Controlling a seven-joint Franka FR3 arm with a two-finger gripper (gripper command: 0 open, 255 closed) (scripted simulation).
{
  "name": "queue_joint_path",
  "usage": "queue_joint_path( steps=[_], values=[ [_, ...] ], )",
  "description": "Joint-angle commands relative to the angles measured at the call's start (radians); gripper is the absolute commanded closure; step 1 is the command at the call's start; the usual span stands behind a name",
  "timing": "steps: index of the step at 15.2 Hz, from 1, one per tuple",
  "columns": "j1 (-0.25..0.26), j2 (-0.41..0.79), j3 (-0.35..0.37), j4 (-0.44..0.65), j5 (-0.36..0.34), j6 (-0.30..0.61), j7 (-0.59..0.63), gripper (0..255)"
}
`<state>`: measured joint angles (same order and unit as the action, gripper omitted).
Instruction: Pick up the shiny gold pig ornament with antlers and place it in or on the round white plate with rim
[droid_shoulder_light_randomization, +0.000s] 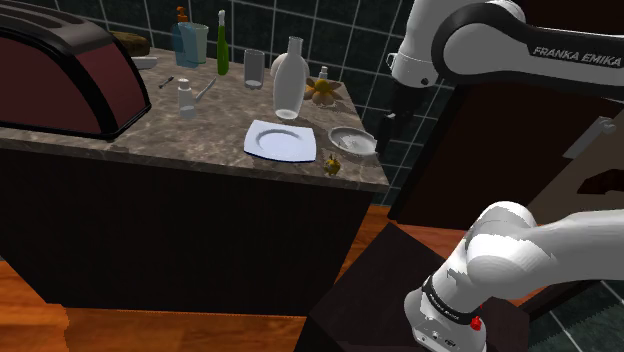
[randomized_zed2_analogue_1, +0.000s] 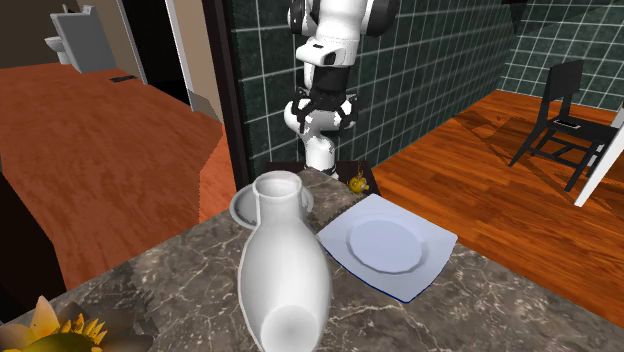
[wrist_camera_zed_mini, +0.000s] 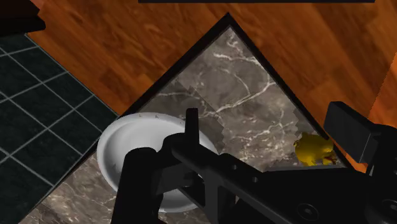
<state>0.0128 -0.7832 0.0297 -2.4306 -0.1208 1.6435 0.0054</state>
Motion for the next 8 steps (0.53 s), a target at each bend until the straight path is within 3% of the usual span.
queue_joint_path(
  steps=[1,8],
  values=[
    [0.0,0.0,0.0,0.0,0.0,0.0,0.0,0],
    [0.056,0.232,0.015,0.11,0.104,0.122,0.008,0]
  ],
)
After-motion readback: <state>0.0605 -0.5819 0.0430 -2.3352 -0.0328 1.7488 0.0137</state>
